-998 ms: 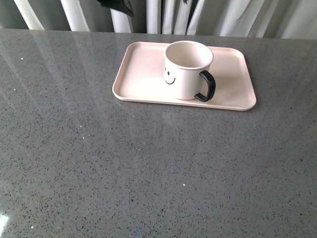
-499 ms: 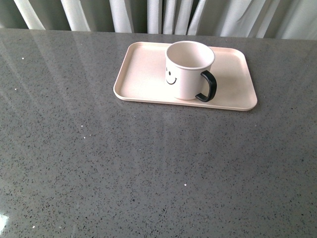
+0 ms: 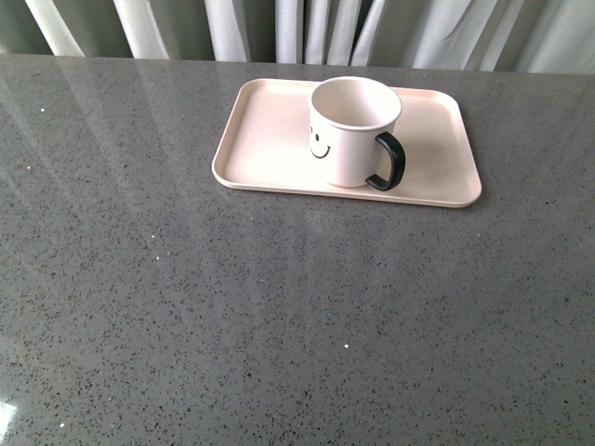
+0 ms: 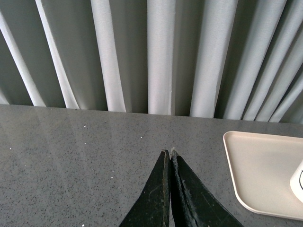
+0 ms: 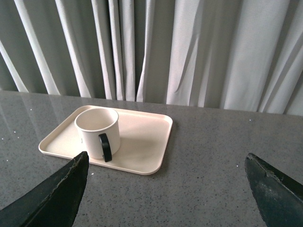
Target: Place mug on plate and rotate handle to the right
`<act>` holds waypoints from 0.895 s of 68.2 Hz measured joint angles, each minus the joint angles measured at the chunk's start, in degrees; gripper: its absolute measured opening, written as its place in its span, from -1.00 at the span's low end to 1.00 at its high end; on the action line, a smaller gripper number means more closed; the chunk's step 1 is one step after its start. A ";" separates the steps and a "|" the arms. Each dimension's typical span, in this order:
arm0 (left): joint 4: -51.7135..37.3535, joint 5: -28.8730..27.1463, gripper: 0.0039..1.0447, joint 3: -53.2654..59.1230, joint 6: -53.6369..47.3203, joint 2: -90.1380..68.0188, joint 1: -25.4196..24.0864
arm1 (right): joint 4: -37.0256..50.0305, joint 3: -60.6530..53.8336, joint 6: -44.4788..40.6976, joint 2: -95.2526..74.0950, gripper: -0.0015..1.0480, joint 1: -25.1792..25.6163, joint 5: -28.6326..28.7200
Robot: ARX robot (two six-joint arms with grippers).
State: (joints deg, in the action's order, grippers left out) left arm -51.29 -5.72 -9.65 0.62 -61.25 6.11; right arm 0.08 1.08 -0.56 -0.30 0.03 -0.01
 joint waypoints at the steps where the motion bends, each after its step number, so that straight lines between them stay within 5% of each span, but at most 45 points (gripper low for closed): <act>1: 0.35 0.15 -0.98 0.44 -0.02 0.72 -0.20 | 0.00 0.00 0.00 0.00 0.82 0.00 0.00; 19: 2.29 5.31 -0.98 6.36 -0.04 9.18 -5.84 | 0.00 0.00 0.00 0.00 0.82 0.00 -0.02; 61: 26.75 5.73 -0.98 8.87 -0.07 36.57 -5.95 | 0.00 0.00 0.00 0.00 0.82 0.00 0.00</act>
State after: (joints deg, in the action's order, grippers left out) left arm -24.53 0.01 -0.78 0.56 -24.69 0.16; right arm 0.08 1.08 -0.56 -0.30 0.03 -0.01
